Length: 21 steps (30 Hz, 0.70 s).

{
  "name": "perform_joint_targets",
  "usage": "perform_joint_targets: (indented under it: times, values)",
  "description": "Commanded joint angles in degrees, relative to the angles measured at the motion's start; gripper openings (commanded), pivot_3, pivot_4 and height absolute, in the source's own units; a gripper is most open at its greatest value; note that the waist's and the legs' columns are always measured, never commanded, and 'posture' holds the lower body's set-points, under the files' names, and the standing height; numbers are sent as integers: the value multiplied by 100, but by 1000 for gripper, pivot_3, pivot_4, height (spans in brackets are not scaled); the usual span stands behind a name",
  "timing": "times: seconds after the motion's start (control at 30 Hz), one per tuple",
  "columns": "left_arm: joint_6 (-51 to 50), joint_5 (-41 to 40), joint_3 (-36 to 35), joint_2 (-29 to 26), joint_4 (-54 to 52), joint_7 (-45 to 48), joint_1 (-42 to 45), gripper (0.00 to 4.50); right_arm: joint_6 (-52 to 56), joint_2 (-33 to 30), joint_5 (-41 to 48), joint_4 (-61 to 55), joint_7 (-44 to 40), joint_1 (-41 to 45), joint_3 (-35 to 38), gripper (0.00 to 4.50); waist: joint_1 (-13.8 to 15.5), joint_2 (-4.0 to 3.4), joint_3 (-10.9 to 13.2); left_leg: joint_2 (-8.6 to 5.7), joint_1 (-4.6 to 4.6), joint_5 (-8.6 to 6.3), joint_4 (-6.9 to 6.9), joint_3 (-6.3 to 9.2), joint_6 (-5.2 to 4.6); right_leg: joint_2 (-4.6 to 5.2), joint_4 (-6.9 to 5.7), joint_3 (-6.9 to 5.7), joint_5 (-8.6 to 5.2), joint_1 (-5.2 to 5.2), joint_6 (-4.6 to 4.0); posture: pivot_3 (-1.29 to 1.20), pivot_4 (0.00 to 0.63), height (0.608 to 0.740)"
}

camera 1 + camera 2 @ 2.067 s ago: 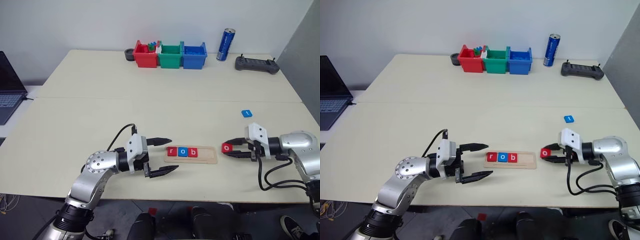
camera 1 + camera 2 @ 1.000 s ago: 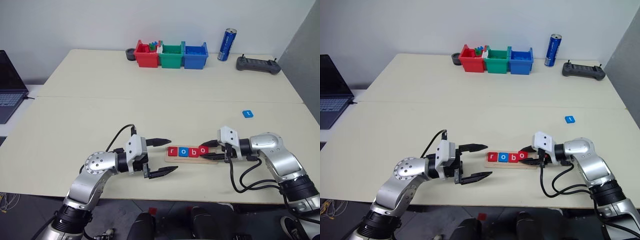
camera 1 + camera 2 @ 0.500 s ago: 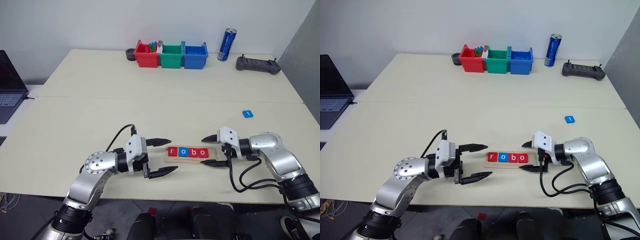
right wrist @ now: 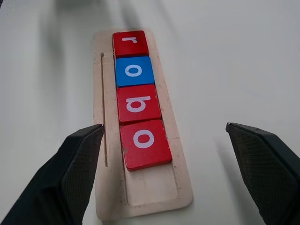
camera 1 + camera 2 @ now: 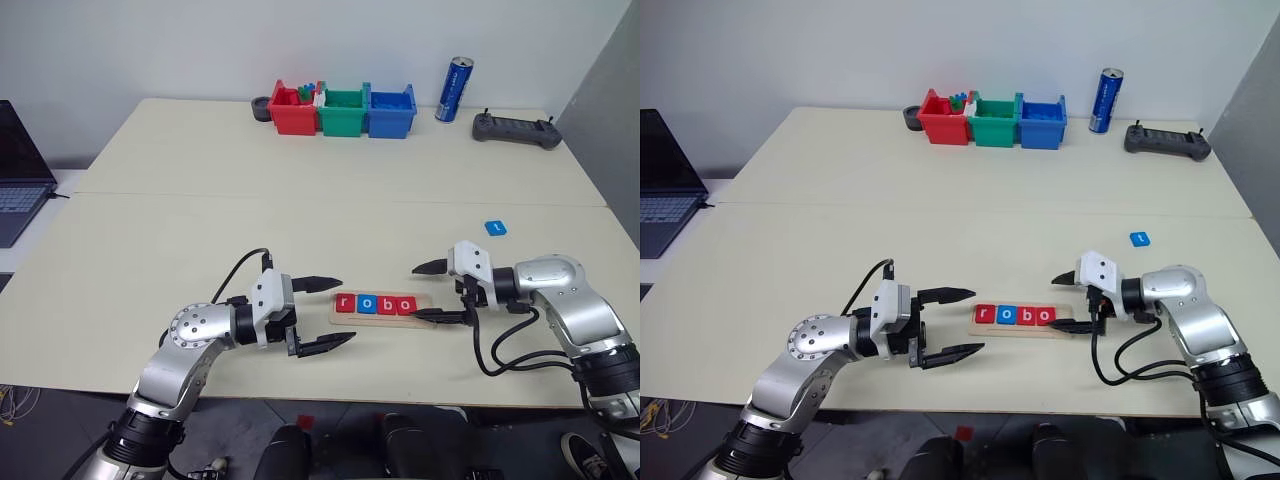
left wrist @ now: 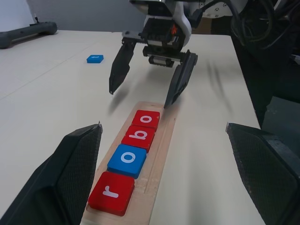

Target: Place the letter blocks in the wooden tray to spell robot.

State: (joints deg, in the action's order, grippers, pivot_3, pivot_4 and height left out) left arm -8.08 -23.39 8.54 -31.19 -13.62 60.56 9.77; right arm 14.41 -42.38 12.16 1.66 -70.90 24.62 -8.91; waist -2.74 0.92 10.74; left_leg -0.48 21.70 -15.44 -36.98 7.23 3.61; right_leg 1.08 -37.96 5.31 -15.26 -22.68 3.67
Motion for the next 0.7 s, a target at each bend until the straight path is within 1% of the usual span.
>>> perform_joint_targets:
  times: [0.03, 0.13, 0.23, 0.27, 0.3, 0.47, 0.6, 0.7]
  values:
    - [122, 12, -61, 1, -79, 18, 60, 4500, -28, -134, 126, -128, -32, -65, 218, 3108, 0, 0, 0, 0, 0, 0, 0, 0, 0, 0, 0, -1, 0, 0, 0, 0, 150, 740]
    - [125, 12, -60, 8, -53, 28, 104, 4500, -18, -185, 125, -18, 8, -58, 304, 2038, -5, 0, 0, 0, 0, 0, 0, -1, 0, 0, -1, 1, 0, 0, 0, 0, 150, 740]
    - [174, 33, -72, 34, -8, 9, 147, 4500, -38, -277, 99, 291, 133, 18, 495, 876, 0, 0, 0, 0, 0, 0, -1, -1, 0, 0, -1, 0, 0, 0, 0, 0, 150, 740]
    - [189, 38, -77, 43, 5, -4, 157, 4500, -4, -308, 113, 421, 238, 40, 617, 585, 2, 0, 0, -1, 0, 0, -1, -1, 0, 0, -1, 0, 0, 0, 0, 0, 150, 740]
    - [206, 41, -81, 49, 16, -17, 166, 4500, 42, -324, 134, 508, 351, 48, 735, 87, 3, 0, 0, -1, 0, 0, -1, -2, 0, 0, 0, 1, 0, 0, 0, 0, 150, 740]
    - [174, 8, -124, 100, -21, -159, 168, 4500, 414, -140, 183, 220, 1344, -361, 1375, 87, 4, 0, 0, 0, 1, 0, 0, 0, 0, 0, -3, 0, 0, -1, 0, 0, 150, 740]
    - [171, 21, -99, 150, 14, -193, 213, 4500, 642, 308, -188, 19, 2829, -581, 1767, 87, -12, -1, -1, 0, 0, 0, -1, -3, 0, -1, -6, 4, 0, -1, 0, 0, 150, 740]
    - [177, 28, -76, 189, 92, -169, 305, 4500, 982, 610, -411, -4, 3776, -525, 1961, 646, -13, -3, -2, 0, -1, 1, -2, -10, 0, -1, -12, 12, 0, -5, 0, 0, 150, 740]
